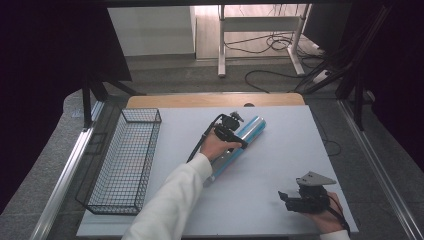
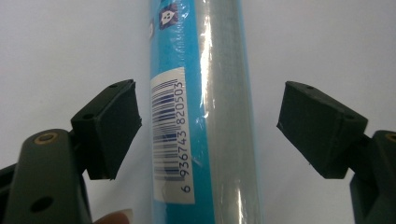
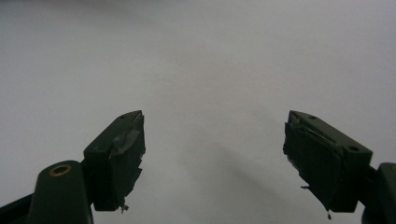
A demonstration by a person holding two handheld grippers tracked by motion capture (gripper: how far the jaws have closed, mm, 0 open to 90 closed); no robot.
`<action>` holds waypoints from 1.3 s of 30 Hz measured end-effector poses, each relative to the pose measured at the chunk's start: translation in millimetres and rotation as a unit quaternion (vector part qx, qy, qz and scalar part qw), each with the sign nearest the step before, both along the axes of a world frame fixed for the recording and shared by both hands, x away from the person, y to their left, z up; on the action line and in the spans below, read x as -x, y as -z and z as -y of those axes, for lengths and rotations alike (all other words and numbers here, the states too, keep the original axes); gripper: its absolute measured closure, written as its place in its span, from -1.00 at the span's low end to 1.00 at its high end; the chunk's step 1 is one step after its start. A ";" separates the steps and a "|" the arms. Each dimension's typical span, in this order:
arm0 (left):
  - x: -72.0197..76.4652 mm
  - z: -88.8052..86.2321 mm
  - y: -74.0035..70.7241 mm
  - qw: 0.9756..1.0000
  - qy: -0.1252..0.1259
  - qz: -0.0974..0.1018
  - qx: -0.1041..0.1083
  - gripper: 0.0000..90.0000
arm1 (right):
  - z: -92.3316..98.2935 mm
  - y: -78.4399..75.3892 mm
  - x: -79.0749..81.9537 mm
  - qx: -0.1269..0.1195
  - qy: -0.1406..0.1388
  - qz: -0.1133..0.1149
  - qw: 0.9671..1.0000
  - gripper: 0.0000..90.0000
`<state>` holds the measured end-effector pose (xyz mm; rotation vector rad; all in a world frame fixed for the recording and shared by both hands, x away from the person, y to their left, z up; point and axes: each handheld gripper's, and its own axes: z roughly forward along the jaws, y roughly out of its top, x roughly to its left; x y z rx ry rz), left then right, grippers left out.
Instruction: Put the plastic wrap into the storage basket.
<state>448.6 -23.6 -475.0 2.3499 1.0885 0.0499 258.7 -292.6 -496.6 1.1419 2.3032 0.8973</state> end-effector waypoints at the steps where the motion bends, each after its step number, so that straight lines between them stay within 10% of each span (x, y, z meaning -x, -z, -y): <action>1: -1.7 1.0 1.6 1.000 0.001 -0.004 0.000 -0.54 | 0.1 0.2 -0.1 0.000 0.000 0.000 1.000 -0.54; 19: -17.3 17.6 21.3 0.996 -0.007 -0.067 -0.051 -0.33 | 1.8 2.1 -0.5 0.009 0.002 -0.002 1.000 -0.54; 39: -19.9 6.6 2.6 0.993 0.000 -0.085 -0.088 -0.30 | 4.8 2.1 -1.1 0.011 0.008 -0.001 1.000 -0.53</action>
